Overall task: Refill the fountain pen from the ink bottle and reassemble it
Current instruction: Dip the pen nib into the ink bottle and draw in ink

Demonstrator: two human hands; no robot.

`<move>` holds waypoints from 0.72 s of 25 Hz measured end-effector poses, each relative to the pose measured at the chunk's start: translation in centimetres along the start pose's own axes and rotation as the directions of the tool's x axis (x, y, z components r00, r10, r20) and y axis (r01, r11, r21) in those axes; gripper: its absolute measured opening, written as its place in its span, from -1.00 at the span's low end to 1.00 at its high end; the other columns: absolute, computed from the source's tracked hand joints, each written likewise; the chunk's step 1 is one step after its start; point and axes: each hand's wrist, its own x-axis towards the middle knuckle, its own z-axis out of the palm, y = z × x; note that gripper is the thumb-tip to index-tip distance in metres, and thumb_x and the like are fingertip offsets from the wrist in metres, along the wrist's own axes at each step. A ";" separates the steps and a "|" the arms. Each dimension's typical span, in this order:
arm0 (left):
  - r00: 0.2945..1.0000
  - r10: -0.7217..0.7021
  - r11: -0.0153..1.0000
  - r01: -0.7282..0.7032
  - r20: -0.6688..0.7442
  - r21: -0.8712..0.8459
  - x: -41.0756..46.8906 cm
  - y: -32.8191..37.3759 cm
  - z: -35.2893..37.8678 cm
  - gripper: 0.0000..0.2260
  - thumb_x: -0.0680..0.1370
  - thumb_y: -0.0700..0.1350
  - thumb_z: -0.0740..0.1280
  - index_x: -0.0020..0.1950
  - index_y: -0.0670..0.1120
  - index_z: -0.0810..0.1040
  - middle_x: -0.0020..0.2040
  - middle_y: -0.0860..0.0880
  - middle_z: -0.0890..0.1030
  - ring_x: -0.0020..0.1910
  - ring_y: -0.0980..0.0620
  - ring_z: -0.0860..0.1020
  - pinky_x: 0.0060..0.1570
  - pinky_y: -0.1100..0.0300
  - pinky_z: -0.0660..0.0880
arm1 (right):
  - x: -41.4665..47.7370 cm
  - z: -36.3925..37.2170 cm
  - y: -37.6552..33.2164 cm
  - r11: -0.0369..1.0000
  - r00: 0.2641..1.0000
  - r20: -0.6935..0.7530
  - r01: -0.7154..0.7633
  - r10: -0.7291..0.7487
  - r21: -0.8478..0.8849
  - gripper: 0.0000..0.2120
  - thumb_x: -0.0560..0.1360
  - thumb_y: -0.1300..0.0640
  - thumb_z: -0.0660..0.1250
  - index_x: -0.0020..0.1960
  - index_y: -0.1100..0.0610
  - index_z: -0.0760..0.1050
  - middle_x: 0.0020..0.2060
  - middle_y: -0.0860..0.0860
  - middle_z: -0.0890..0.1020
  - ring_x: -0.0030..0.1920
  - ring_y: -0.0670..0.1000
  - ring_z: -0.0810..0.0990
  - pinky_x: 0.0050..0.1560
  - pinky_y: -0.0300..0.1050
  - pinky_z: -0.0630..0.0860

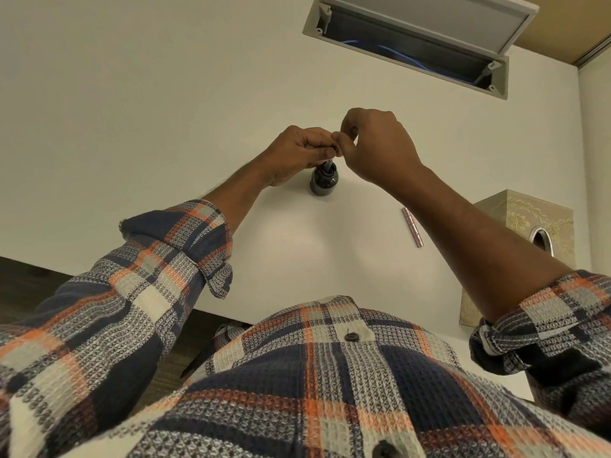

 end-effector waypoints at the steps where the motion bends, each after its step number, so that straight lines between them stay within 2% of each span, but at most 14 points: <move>1: 1.000 -0.004 1.000 0.004 -0.001 0.004 0.0 0.0 0.0 -0.79 0.51 -0.34 0.33 0.13 -0.23 0.59 0.03 -0.02 0.60 -0.03 0.09 0.57 0.09 0.15 0.48 | 0.0 0.0 0.0 1.000 1.000 -0.003 -0.007 0.007 0.018 -0.82 0.51 0.08 0.24 0.01 0.13 0.55 -0.10 0.05 0.65 -0.08 0.10 0.57 -0.08 0.01 0.53; 4: 1.000 -0.009 1.000 0.009 -0.004 0.024 0.0 0.1 0.1 -0.80 0.50 -0.33 0.34 0.11 -0.22 0.61 0.00 0.00 0.60 -0.06 0.12 0.57 0.06 0.17 0.48 | -0.1 0.2 0.1 0.997 1.000 -0.012 -0.025 0.026 0.073 -0.85 0.49 0.15 0.24 -0.03 0.13 0.58 -0.12 0.07 0.66 -0.11 0.10 0.57 -0.15 -0.06 0.51; 9: 1.000 -0.012 1.000 0.012 0.003 -0.011 -0.1 0.0 0.0 -0.84 0.49 -0.34 0.34 -0.05 -0.14 0.66 -0.04 0.03 0.61 -0.08 0.11 0.58 0.01 0.21 0.49 | -0.1 0.2 0.2 0.996 0.999 -0.027 -0.033 0.035 0.079 -0.82 0.51 0.08 0.29 -0.05 0.18 0.59 -0.21 0.07 0.63 -0.21 0.09 0.55 -0.20 -0.08 0.47; 14: 1.000 -0.003 1.000 0.003 0.003 0.007 0.0 0.1 0.1 -0.82 0.50 -0.34 0.33 0.08 -0.22 0.60 0.02 -0.04 0.58 -0.07 0.10 0.57 0.03 0.21 0.49 | -0.1 0.1 0.2 0.997 0.999 -0.029 -0.030 0.033 0.075 -0.80 0.51 0.04 0.29 -0.04 0.16 0.58 -0.19 0.06 0.66 -0.18 0.08 0.57 -0.17 -0.06 0.51; 18: 1.000 0.000 1.000 0.000 0.001 0.010 0.0 0.1 0.0 -0.80 0.50 -0.34 0.33 0.12 -0.25 0.59 0.02 -0.04 0.59 -0.05 0.09 0.57 0.05 0.20 0.50 | -0.2 0.0 0.0 0.993 0.999 -0.039 -0.026 0.031 0.118 -0.84 0.48 0.13 0.29 -0.01 0.12 0.60 -0.15 0.03 0.68 -0.15 0.05 0.60 -0.12 -0.07 0.56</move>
